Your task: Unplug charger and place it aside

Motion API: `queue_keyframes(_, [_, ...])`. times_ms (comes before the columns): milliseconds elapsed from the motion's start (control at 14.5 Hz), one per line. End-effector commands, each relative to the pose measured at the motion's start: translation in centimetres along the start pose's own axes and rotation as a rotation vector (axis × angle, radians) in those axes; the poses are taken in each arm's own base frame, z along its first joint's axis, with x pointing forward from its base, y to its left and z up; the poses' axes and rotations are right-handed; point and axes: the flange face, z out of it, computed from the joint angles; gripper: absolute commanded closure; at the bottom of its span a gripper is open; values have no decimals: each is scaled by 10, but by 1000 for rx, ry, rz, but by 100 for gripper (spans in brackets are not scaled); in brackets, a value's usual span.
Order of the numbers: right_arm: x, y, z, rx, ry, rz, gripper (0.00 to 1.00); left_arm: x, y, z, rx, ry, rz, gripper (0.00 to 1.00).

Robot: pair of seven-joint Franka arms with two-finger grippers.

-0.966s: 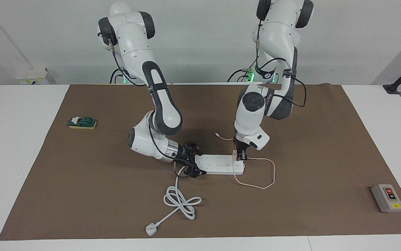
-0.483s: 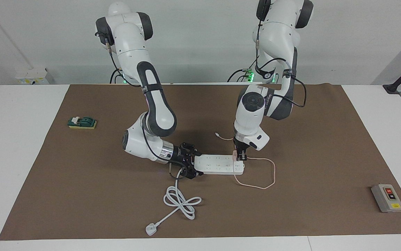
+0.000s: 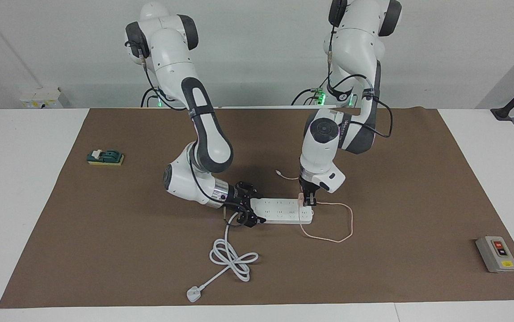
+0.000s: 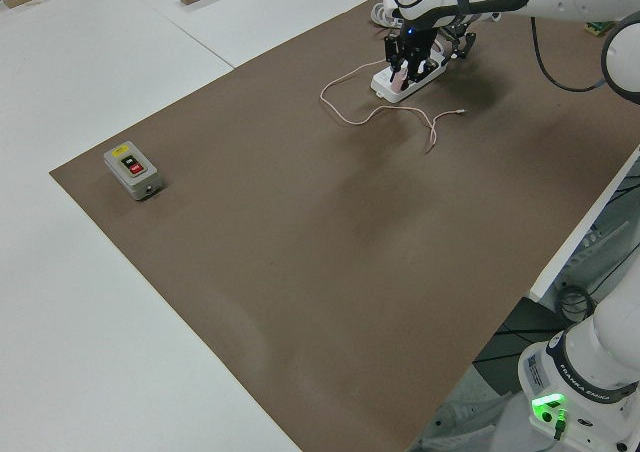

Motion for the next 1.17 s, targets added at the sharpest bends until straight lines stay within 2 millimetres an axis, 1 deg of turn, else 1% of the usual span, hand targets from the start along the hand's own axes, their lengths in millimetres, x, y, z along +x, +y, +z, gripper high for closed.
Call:
queue_keyframes(0, [10, 13, 10, -5, 18, -34, 0, -4, -4, 5, 20, 11, 15, 100])
queue_keyframes(138, [11, 16, 14, -11, 21, -40, 0, -4, -5, 5, 21, 12, 15, 100])
queue_keyframes(345, [17, 13, 8, 1, 22, -43, 0, -4, -5, 5, 22, 12, 15, 100])
queue_keyframes(552, [22, 12, 10, 23, 36, -56, 0, -3, -5, 7, 23, 16, 16, 100])
queue_keyframes(621, [23, 14, 12, 27, 43, -55, 3, -2, -5, 7, 20, 22, 21, 100])
queue_keyframes(690, [23, 15, 13, 28, 46, -51, 37, -2, -5, 7, 20, 22, 21, 100])
queue_keyframes(759, [24, 15, 12, 27, 43, -49, 99, -2, -5, 7, 19, 23, 22, 100])
queue_keyframes(1103, [26, 14, 9, 28, 44, -52, 100, 0, -4, 6, 23, 26, 21, 100])
